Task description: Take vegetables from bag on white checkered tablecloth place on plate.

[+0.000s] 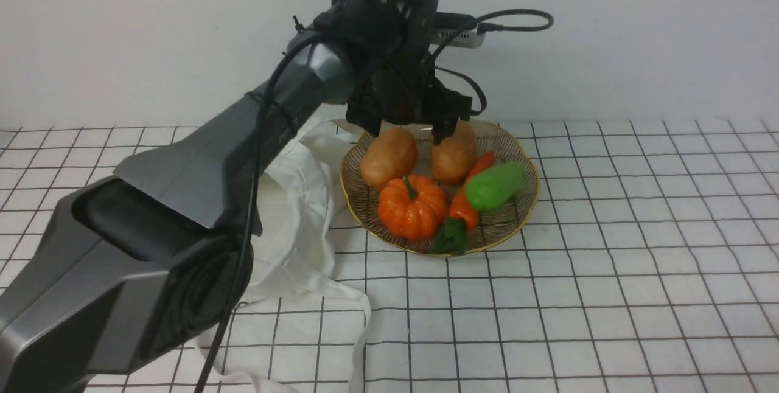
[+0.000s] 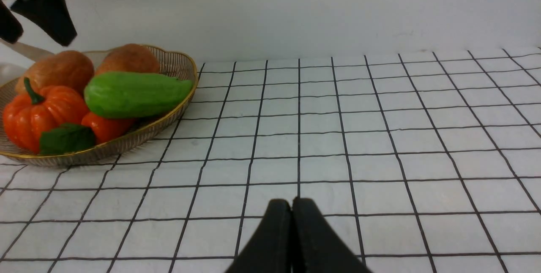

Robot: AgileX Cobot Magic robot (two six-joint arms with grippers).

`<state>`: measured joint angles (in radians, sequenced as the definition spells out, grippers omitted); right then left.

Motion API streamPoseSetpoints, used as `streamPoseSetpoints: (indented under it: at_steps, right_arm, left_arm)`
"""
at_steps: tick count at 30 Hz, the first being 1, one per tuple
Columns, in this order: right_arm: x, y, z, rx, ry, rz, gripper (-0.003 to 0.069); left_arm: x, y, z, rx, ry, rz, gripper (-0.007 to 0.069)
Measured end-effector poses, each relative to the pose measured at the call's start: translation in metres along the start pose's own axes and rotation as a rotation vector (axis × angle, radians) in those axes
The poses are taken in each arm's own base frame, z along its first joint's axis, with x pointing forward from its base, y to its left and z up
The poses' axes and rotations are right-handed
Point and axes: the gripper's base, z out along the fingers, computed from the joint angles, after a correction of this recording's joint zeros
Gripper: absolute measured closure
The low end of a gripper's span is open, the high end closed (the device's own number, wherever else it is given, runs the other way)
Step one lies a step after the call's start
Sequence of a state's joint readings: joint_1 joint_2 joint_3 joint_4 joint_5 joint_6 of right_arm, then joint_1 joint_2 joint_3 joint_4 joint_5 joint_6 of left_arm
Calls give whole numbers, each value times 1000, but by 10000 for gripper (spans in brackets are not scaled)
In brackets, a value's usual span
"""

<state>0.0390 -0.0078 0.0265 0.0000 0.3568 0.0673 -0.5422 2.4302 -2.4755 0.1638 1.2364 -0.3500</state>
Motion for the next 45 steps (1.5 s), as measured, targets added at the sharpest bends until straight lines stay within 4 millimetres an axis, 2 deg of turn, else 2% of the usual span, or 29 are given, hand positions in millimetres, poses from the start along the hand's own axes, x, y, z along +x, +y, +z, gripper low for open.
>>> streamPoseSetpoints:
  at_steps: [2,4,5,6,7,8,9,11,12,14,17,18,19,20,22,23,24,25,26,29,30,32,33,35,39,45]
  right_arm:
    - [0,0,0,0,0,0,674]
    - [0,0,0,0,0,0,674]
    - [0,0,0,0,0,0,674]
    - [0,0,0,0,0,0,674]
    - [0,0,0,0,0,0,674]
    - [0,0,0,0,0,0,674]
    - [0,0,0,0,0,0,674]
    - [0,0,0,0,0,0,674]
    - [0,0,0,0,0,0,674]
    - [0,0,0,0,0,0,674]
    - [0,0,0,0,0,0,674]
    - [0,0,0,0,0,0,674]
    - [0,0,0,0,0,0,674]
    - [0,0,0,0,0,0,674]
    - [0,0,0,0,0,0,674]
    - [0,0,0,0,0,0,674]
    - [0,0,0,0,0,0,674]
    - [0,0,0,0,0,0,674]
    - [0,0,0,0,0,0,674]
    - [0,0,0,0,0,0,674]
    - [0,0,0,0,0,0,674]
    - [0,0,0,0,0,0,674]
    - [0,0,0,0,0,0,674]
    - [0,0,0,0,0,0,674]
    - [0,0,0,0,0,0,674]
    - [0,0,0,0,0,0,674]
  left_arm:
    - [-6,3,-24,7,-40,18,139]
    - [-11,6,-57,21,-92,63,289]
    - [-12,7,-64,25,-104,82,322]
    - [-16,10,-98,52,-160,124,459]
    - [-16,11,-109,62,-177,146,515]
    - [-17,12,-131,90,-212,165,571]
    - [-16,13,-152,122,-245,181,597]
    - [-12,14,-175,164,-270,190,617]
    - [-5,16,-196,208,-278,194,626]
    - [12,19,-220,259,-261,198,632]
    - [42,30,-239,267,-206,206,632]
    - [53,34,-243,262,-187,214,632]
    - [54,34,-239,259,-171,217,632]
    - [79,43,-250,247,-144,234,632]
    - [105,52,-254,239,-104,245,632]
    - [128,59,-252,230,-56,250,632]
    - [137,63,-257,231,-58,251,632]
    - [157,69,-258,228,-33,254,632]
    - [184,76,-257,228,-12,256,632]
    - [226,87,-242,241,-76,239,632]
    - [233,89,-243,245,-109,235,632]
    - [264,97,-225,266,-262,207,632]
    - [267,97,-224,267,-273,205,632]
    - [292,103,-209,286,-425,175,632]
    - [315,111,-203,306,-577,146,632]
    - [339,116,-191,304,-574,145,632]
